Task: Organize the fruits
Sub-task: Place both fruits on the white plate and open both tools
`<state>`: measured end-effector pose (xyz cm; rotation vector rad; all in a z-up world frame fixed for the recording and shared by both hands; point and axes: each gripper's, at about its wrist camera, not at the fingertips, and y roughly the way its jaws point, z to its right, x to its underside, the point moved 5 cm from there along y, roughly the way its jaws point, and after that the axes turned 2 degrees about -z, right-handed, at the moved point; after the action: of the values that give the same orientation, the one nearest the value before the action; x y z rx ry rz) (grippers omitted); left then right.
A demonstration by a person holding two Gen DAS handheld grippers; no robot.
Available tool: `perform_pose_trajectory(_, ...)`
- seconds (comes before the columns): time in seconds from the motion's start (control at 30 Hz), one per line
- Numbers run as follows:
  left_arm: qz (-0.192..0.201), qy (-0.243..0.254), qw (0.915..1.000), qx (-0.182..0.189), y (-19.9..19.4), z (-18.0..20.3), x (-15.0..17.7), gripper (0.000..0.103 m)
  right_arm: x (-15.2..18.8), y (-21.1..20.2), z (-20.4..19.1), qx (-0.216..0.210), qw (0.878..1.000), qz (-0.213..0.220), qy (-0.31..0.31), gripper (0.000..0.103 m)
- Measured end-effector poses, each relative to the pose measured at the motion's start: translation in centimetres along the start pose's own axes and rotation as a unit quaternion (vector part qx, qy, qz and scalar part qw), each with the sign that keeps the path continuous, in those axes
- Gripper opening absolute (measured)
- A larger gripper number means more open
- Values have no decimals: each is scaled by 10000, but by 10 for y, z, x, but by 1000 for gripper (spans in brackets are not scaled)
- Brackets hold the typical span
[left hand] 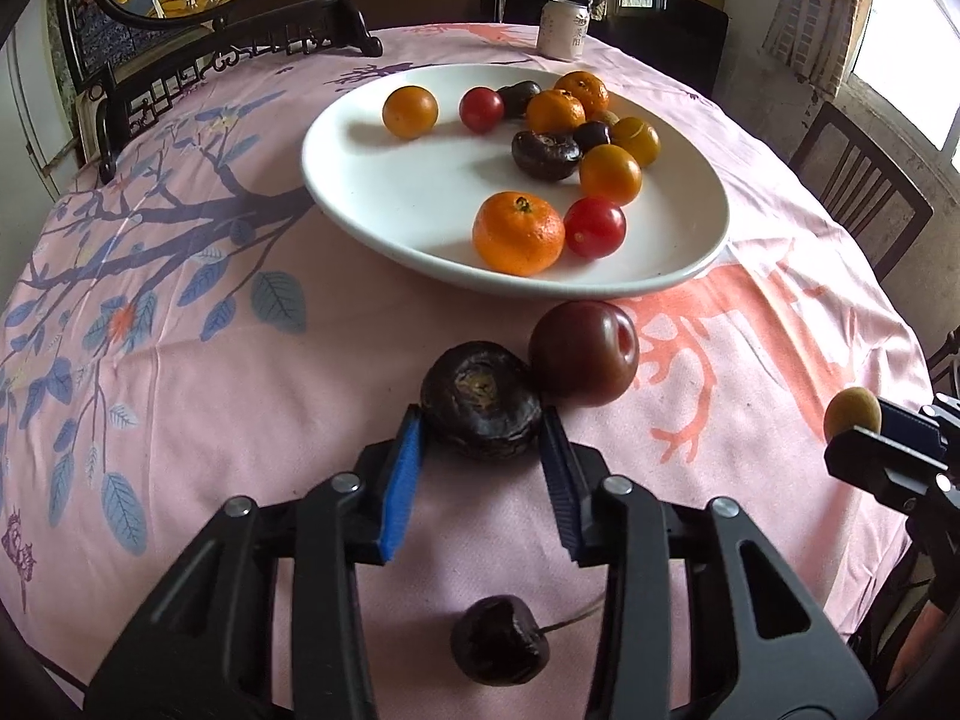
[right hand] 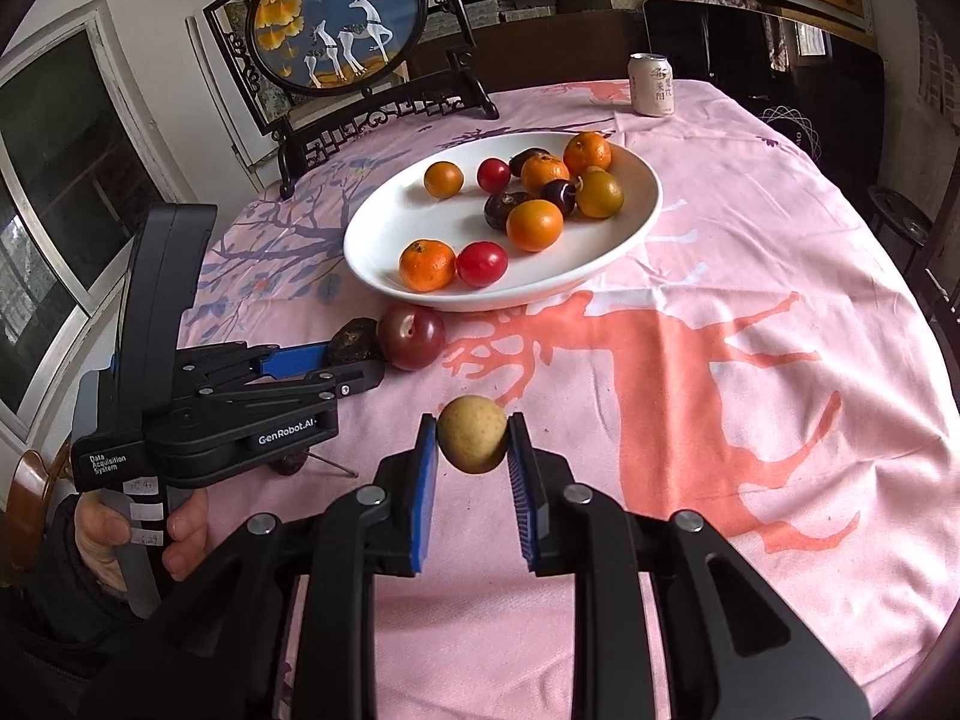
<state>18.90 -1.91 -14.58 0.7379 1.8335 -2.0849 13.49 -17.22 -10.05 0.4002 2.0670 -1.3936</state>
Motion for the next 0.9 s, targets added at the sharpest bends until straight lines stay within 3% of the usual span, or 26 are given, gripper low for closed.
perform_pose_trajectory(0.3, 114, 49, 9999, -79, 1, 0, -3, 40, -1, 2, -10, -21, 10000, -58, -72, 23)
perform_pose_trajectory(0.63, 385, -94, 9991, 146, -41, -6, 1, 39, -5, 3, -15, -44, 9999, -55, -137, 23)
perform_pose_trajectory(0.77, 459, 104, 9986, 235, -57, 1, -13, 40, -16, 4, -10, -37, 9999, -22, -167, 23)
perform_pose_trajectory(0.9, 333, 179, 9991, 211, -57, -2, -54, 40, -47, 5, 1, 148, 9992, 125, -343, 23)
